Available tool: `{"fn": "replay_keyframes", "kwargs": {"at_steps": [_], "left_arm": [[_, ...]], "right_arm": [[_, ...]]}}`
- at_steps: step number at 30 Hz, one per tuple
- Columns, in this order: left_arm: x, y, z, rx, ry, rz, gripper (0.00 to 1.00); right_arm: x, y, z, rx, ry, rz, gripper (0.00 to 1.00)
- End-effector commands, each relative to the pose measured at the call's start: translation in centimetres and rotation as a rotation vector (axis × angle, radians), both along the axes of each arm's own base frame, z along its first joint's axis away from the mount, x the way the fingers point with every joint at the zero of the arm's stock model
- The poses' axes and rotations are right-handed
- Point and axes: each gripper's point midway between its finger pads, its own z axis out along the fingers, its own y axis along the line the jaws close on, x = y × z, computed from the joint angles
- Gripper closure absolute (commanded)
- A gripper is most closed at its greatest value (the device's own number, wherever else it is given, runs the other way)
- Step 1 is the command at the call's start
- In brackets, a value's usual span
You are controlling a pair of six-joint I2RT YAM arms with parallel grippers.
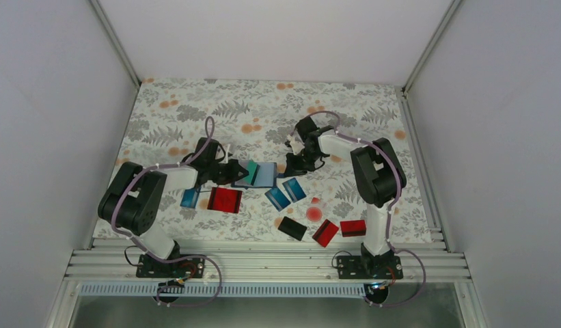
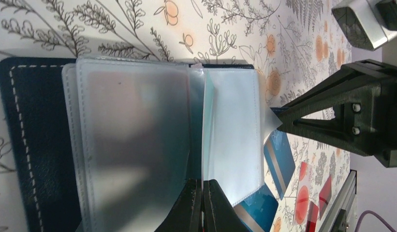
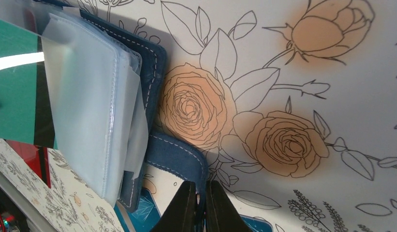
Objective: Put the credit cards into the card holder
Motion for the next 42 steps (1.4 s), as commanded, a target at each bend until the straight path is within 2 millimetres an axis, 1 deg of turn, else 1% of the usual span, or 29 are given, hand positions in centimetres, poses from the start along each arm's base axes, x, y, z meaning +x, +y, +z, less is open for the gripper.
{"fn": "replay_keyframes", "kwargs": {"at_steps": [1, 22, 32, 42], "left_arm": [[1.2, -0.4, 0.2, -0.012, -0.034, -0.013, 0.97], [0.2, -0.9, -0.9, -0.083, 0.066, 0.028, 0.98], [-0.5, -1.3, -1.9, -0.098, 0.141, 0.061, 0.98], [-0.9, -2.4, -2.2, -0.094, 0.171, 0.065, 0.98]], "right_arm": [[0.4, 0.6, -0.1, 0.023, 0.000, 0.011, 0.95], [-0.3, 0.9, -0.3, 0.055, 0.030, 0.010, 0.96], [-0.9, 1.1, -0.6, 0.078, 0.049, 0.004, 0.96], [-1.2, 1.3, -0.7, 0.098, 0.058, 0.004, 0.95]]}}
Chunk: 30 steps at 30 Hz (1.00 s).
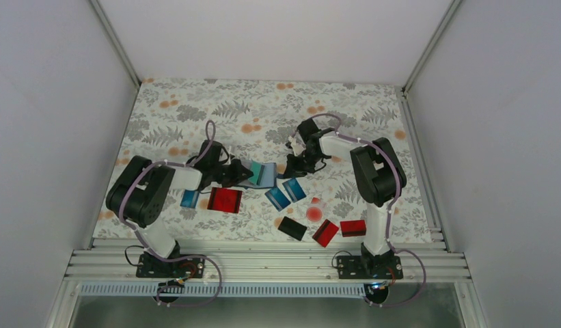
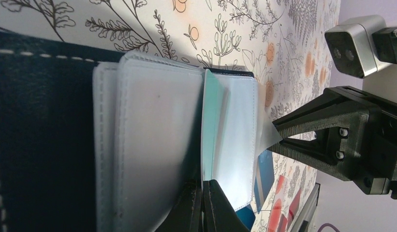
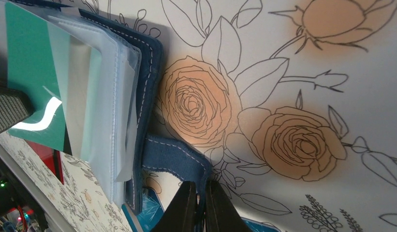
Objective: Put the credit cards into the card holder
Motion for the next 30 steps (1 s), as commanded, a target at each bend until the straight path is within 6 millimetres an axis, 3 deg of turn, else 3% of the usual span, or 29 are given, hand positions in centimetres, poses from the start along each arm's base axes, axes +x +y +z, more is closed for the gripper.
{"fn": "replay_keyframes", "kwargs": {"at_steps": [1, 9, 20, 30], "left_arm": [[-1.0, -0.8, -1.2, 0.011, 0.062, -0.005, 0.98], [-0.9, -1.0, -1.3, 0.018, 0.095, 0.034, 0.97], [-0.5, 0.8, -0.1, 0.094, 0.052, 0.112, 0.95], [0.0, -0.6, -0.2, 0.070, 0.039, 0.083, 0.95]], "right_arm": [[-0.7, 1.0, -0.2, 0.047, 0.018, 0.019, 0.95], [-1.3, 1.0, -0.4, 0.055, 0.028, 0.025, 0.96], [-2.0, -0.3, -0.5, -0.003, 0.005, 0.037, 0.96], [-2.3, -0.2, -0.8, 0.009, 0.020, 0.045, 0.96]]}}
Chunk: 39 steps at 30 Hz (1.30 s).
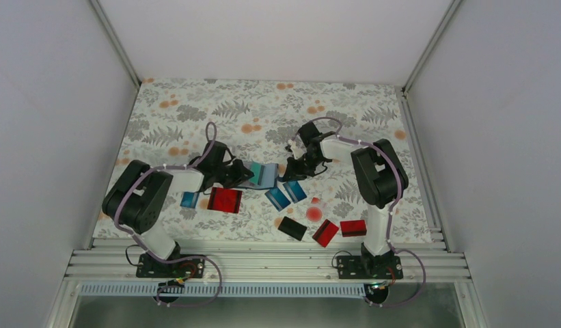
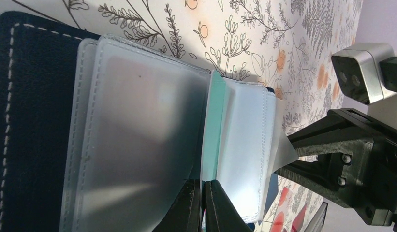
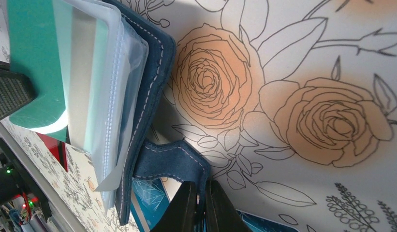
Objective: Put the credit cards into the card holder
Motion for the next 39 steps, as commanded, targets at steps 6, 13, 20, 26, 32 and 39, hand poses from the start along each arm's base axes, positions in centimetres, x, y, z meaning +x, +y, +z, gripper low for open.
{"fn": "replay_keyframes", "kwargs": {"at_steps": [6, 13, 20, 26, 32, 39], "left_arm": [[0.3, -1.7, -0.6, 0.054, -0.051, -0.104, 0.95], [-0.4, -1.3, -0.1, 0.133, -0.094, -0.174, 0.95], [-0.7, -1.3, 0.3, 0.139, -0.102, -0.194, 0.96], [-0.4, -1.7, 0.5, 0.127, -0.108, -0.211, 0.96], [-0.4, -2.1, 0.7, 0.114, -0.112, -0.229, 0.96], [-0.8, -2.1, 0.6, 0.114, -0.115, -0.249, 0.97]], "right_arm": [[-1.0, -0.3, -0.3, -0.031, 0.019, 0.030, 0.94], [0.9, 0.4, 3.5, -0.003, -0.047, 0.015, 0.61], [1.7, 1.1, 7.4, 0.080, -0.089, -0.041, 0.57], [1.5, 1.9, 6.6, 0.125, -0.034, -0.066, 0.56], [1.2, 1.9, 3.5, 0.088, 0.036, -0.105, 0.62], [0.0, 3.3, 0.4, 0.068, 0.096, -0.079, 0.73]]}}
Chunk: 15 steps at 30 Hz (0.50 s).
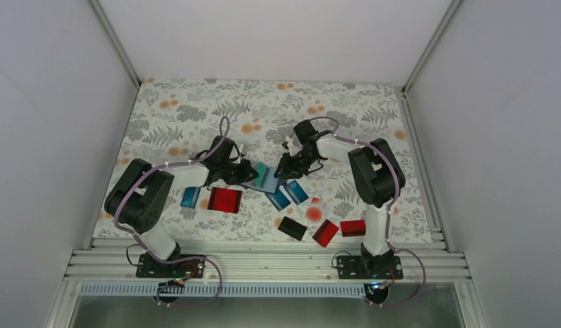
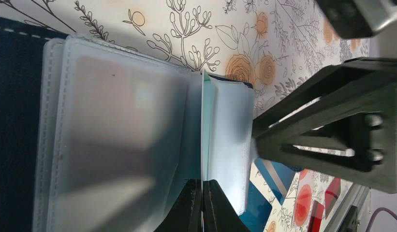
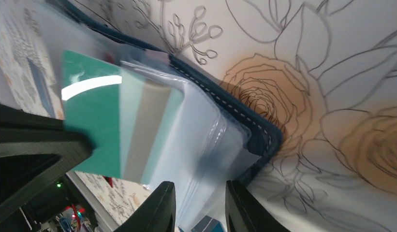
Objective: Put the credit cards into the card holder
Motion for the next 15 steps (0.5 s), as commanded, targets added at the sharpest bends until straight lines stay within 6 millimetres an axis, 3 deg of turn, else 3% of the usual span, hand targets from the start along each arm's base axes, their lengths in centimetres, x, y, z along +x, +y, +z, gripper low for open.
{"fn": "replay_keyframes", "kwargs": {"at_steps": [1, 9, 15], "left_arm": [[-0.4, -0.3, -0.2, 0.008, 0.001, -0.043, 0.97], [-0.6, 0.4, -0.1, 0.029, -0.011, -0.037, 0.97], [-0.3, 1.7, -0.1, -0.002, 0.005, 0.022, 0.97]], "right_arm": [[-0.9, 1.1, -2.0, -0.013, 0.032, 0.017, 0.73], [-2.2, -2.6, -6.5, -0.284, 0.081, -0.018, 0.87], [-3.3, -3.5, -7.9, -0.339, 0.113, -0.023, 0.92]]}}
